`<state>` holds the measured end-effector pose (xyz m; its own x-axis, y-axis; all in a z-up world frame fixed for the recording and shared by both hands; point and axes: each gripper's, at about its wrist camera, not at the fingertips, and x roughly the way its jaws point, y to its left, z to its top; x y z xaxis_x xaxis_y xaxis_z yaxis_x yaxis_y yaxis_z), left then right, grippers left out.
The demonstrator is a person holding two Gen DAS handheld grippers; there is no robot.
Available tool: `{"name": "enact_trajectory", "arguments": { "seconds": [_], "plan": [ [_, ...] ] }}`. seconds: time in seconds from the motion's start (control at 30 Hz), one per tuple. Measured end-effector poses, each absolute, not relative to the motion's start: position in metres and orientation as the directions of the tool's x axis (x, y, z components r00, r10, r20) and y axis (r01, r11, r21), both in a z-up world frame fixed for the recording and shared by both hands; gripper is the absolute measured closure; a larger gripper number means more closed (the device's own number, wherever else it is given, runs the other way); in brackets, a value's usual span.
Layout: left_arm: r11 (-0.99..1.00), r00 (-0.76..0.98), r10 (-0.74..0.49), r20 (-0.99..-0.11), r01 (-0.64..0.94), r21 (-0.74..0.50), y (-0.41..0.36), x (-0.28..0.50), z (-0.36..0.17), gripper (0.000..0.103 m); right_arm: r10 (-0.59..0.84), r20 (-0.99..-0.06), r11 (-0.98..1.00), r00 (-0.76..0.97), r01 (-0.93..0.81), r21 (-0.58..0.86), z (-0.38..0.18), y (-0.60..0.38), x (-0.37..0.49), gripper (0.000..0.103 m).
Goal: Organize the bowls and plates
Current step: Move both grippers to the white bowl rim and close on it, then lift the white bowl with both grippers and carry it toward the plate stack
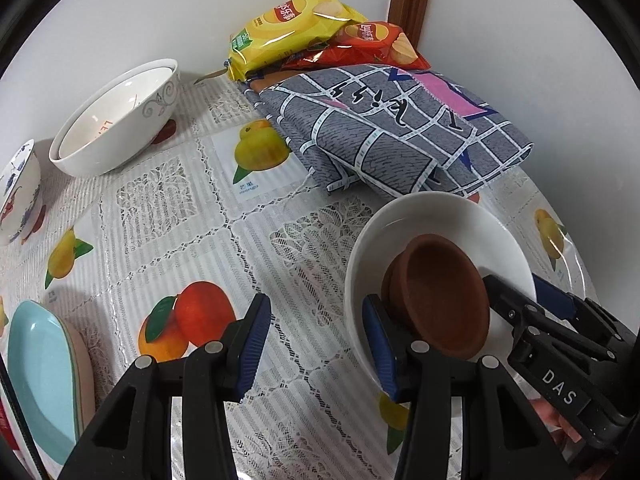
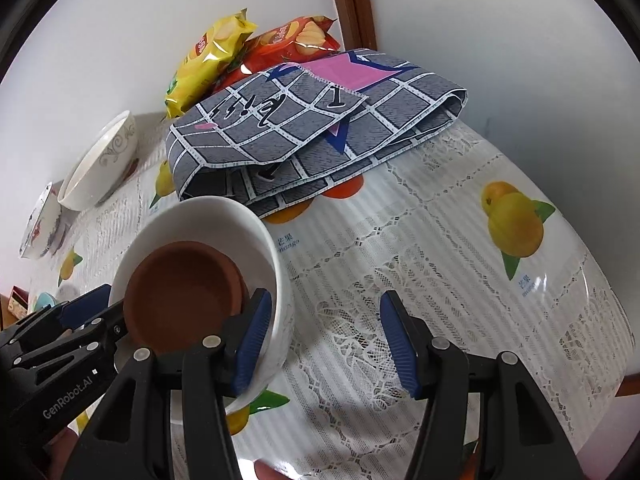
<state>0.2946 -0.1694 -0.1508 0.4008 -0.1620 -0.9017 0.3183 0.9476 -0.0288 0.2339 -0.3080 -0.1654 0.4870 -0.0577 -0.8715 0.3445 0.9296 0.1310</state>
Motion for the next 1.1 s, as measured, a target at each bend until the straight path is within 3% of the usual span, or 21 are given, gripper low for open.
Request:
{"name": "enact_trajectory", "arguments": {
  "seconds": [0.3, 0.7, 1.1],
  "plan": [
    [0.953, 0.412, -0.162, -0.897, 0.302, -0.033, -0.1675, 0.2976, -0.1559, 0.058, -0.057, -0.866, 0.936, 0.498, 0.327, 0.127, -0.1689, -0.3059, 0.2363, 0.051],
    [0.949, 0.417, -0.200, -0.886, 0.309, -0.069, -0.1684, 0.2965, -0.1553, 0.068, -0.054, -0.857, 0.937, 0.512, 0.324, 0.134, -0.1712, -0.3061, 0.2364, 0.051],
    [0.948, 0.398, -0.206, -0.894, 0.307, -0.082, -0.1678, 0.2990, -0.1558, 0.068, -0.078, -0.811, 0.935, 0.579, 0.324, 0.142, -0.1712, -0.3024, 0.2286, 0.056]
  ]
}}
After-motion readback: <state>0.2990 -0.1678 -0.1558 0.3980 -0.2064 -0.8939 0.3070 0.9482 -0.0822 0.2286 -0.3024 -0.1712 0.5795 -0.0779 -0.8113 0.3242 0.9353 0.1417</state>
